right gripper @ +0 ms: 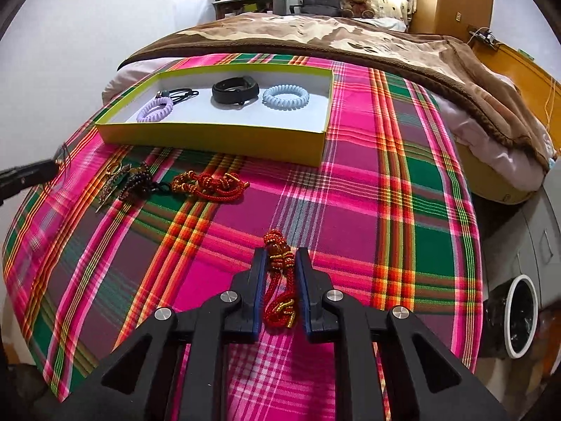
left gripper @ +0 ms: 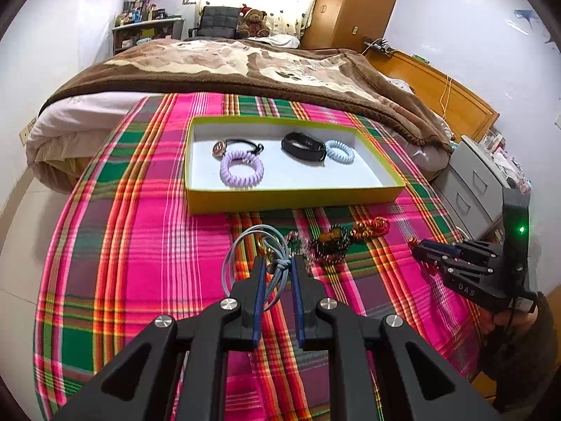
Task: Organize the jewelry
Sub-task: 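Carry both held items into the yellow box and open both grippers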
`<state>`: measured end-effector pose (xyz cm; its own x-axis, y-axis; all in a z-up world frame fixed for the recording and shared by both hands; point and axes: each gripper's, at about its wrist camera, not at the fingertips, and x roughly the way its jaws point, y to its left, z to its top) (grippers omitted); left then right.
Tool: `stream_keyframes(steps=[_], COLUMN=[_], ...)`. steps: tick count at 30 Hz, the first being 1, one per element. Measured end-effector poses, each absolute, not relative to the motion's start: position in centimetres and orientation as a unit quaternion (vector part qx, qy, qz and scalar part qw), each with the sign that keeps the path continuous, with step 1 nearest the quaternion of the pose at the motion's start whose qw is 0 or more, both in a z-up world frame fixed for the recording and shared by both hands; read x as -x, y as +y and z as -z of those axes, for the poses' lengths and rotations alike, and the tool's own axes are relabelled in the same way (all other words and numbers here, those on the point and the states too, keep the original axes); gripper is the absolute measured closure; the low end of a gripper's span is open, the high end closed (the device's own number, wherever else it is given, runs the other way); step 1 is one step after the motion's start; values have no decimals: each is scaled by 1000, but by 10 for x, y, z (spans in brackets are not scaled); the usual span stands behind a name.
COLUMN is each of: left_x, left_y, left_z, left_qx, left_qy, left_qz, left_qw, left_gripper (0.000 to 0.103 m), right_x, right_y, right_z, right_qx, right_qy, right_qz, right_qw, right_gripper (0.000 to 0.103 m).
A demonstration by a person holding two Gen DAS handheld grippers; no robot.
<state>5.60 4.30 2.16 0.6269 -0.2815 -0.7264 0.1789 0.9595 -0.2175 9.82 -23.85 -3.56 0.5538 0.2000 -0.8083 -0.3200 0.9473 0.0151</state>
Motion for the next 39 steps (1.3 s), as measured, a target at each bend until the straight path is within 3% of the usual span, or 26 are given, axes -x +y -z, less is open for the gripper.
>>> stream_keyframes(steps=[18,39], left_x=[-116,-192], left_y=[25,-5], left_z=[-49,-10], left_qx=[38,34], left_qy=[388,440], left_qz=[154,172], left_qw=[908,881], left_gripper=[88,88], right_x=[-143,-226], right_y=[-238,-204], right_z=[-23,13], right_qx=[-5,11], right_qy=[390,444], right_qz=[-148,-165], right_qw=[909,880], right_gripper=[86,86])
